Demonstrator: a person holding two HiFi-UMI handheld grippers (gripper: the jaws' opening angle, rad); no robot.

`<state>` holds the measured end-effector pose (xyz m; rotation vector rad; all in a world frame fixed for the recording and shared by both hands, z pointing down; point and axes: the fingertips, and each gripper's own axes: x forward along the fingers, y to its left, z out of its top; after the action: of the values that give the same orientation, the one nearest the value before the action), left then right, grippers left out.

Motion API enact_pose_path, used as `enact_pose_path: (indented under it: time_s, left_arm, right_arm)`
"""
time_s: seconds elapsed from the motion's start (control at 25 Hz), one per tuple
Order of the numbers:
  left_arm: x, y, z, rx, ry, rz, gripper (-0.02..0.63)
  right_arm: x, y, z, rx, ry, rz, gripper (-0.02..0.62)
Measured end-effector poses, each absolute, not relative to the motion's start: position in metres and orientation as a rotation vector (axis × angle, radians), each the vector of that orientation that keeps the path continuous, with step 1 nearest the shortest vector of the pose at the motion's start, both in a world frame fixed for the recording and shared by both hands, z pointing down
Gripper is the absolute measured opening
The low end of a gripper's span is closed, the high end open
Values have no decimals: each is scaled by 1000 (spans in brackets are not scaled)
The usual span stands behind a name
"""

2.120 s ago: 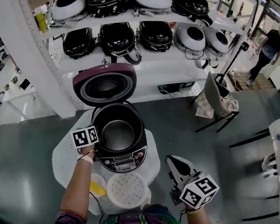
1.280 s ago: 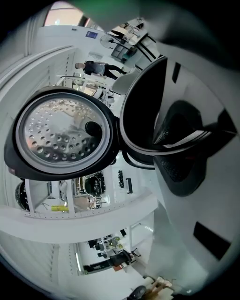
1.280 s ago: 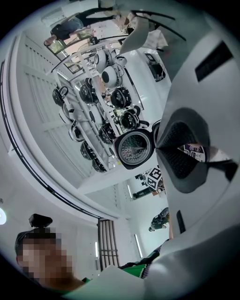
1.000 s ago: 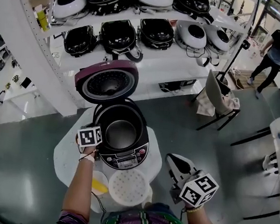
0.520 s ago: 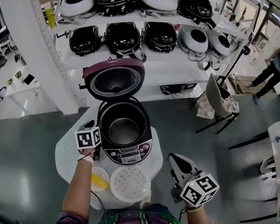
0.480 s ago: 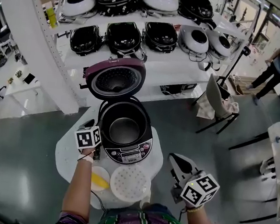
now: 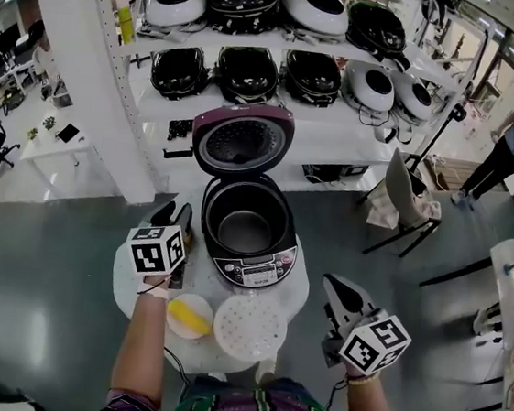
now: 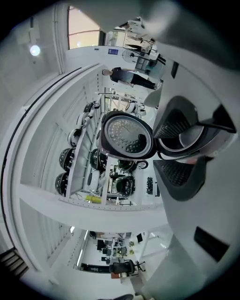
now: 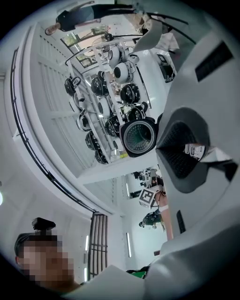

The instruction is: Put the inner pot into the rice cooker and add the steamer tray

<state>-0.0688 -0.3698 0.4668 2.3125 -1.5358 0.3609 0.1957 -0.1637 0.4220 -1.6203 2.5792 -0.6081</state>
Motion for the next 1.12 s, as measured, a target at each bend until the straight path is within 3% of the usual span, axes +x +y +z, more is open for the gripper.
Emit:
enact_pose_path:
  time_s: [0.72, 1.12]
  left_arm:
    - [-137, -236, 408, 2511, -1511, 288, 149]
    - [-153, -184, 388, 2594, -1530, 188, 27]
  right_arm:
    - [130, -113, 371, -1659, 2569, -377, 5]
    - [117, -85, 364, -1717, 2531, -276, 6]
